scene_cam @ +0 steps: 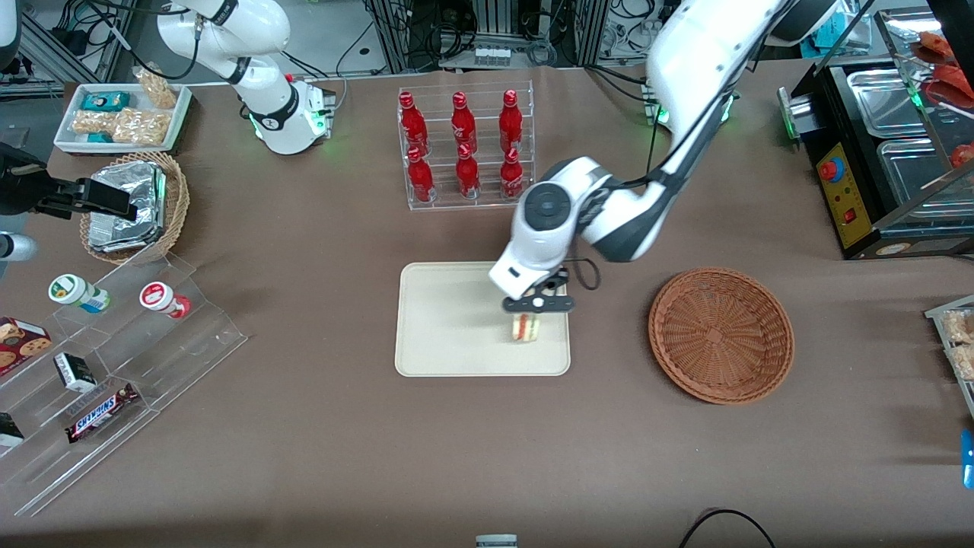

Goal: Place sandwich from basket to tray
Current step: 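Carry the sandwich with the left gripper over the white tray, then lower the sandwich onto the tray and open the left gripper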

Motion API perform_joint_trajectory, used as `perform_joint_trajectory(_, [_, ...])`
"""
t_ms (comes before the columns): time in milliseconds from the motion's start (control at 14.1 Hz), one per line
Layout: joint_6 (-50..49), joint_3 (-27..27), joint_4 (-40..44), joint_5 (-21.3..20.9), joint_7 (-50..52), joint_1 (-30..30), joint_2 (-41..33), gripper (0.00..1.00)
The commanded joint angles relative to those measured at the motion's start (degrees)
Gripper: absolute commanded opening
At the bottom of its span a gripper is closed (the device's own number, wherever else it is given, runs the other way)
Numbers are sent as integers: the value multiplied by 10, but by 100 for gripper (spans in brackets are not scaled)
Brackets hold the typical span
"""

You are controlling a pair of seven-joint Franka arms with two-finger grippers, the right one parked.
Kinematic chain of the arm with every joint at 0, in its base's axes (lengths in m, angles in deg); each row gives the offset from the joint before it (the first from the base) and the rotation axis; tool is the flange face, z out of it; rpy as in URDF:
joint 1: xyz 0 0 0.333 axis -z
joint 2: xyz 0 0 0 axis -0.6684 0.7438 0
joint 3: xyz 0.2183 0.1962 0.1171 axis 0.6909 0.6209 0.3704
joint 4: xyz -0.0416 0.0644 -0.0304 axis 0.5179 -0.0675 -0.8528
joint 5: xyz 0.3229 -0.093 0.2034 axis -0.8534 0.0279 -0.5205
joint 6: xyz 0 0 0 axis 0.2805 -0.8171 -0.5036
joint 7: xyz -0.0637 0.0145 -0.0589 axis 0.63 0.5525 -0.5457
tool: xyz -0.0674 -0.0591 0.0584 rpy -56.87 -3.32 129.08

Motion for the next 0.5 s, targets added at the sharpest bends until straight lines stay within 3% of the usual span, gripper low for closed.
perform_joint_trajectory(0, [-35, 8, 84, -20, 46, 34, 53, 15])
perform_joint_trajectory(283, [-34, 9, 135, -22, 85, 67, 101, 16])
perform_joint_trajectory(354, [-32, 10, 137, -21, 87, 69, 107, 22])
perform_joint_trajectory(425, [-29, 10, 137, -20, 87, 70, 109, 39])
